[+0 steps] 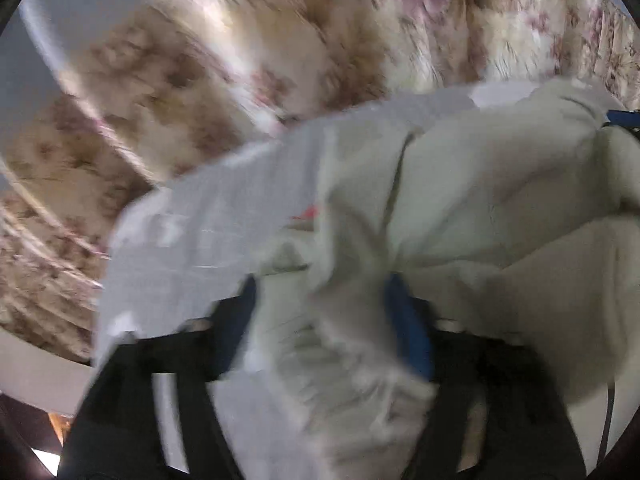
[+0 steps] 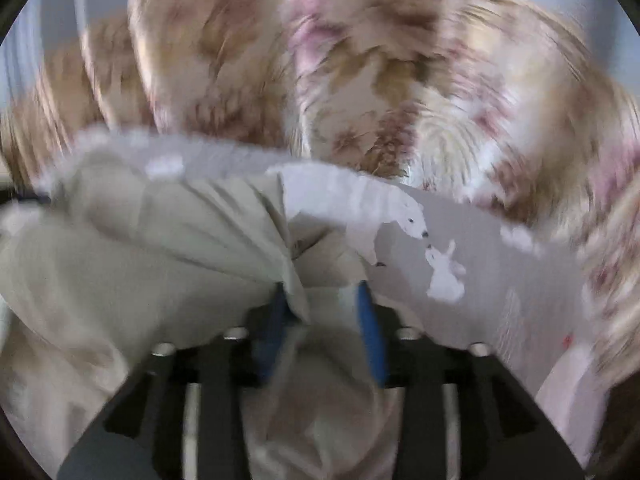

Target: Fold large clothes

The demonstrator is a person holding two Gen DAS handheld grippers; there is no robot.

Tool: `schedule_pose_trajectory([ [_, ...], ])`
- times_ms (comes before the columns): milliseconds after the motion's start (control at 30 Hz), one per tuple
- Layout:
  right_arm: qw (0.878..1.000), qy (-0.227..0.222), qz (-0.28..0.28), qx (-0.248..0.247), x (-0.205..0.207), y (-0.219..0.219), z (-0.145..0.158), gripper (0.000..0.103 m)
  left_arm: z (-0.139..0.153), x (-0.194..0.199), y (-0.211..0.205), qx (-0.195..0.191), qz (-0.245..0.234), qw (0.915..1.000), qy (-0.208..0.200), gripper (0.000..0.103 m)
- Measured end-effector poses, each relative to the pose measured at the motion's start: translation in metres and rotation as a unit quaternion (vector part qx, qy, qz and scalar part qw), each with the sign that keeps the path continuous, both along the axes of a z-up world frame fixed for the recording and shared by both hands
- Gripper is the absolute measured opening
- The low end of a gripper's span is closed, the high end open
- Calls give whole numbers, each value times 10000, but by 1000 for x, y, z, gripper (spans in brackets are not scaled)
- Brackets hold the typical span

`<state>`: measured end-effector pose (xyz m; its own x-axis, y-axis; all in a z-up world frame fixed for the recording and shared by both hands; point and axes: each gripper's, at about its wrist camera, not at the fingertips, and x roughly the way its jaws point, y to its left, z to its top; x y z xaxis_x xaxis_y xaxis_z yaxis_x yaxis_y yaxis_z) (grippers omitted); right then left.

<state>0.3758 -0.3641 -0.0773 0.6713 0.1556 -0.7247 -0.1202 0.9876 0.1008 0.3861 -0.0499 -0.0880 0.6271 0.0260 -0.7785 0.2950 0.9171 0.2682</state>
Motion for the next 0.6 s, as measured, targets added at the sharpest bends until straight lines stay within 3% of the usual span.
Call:
schedule_pose_trajectory([
  [33,9997,-185,-111,128,-11,-1,10,53,10,-8,4,-16,14,9999,-137,89],
  [167,9970,-659,337,237,-48,43,34,53,39,-28,1,-230,144,9982,-527,92],
  [267,9930,-773,844,-281,-55,92,26,53,30,-30,-26,-317,-65,9985,-442,93],
  [333,9900,-551,1087,-717,-52,113,8,53,8,-25,-40,-244,-169,9995,-143,93],
  [400,9854,-17,1289,-1109,-46,120,-21,51,-21,-23,-52,-65,-225,9994,268,91],
  [467,9758,114,1348,-1717,-51,115,-40,50,-36,-28,-50,-90,-190,9988,436,90],
  [533,9733,173,1468,-1756,-56,106,-46,46,-44,-34,-44,-178,-194,9986,453,91],
  [600,9783,261,1454,-1455,-53,93,-44,43,-47,-30,-37,-384,-118,9976,557,94],
])
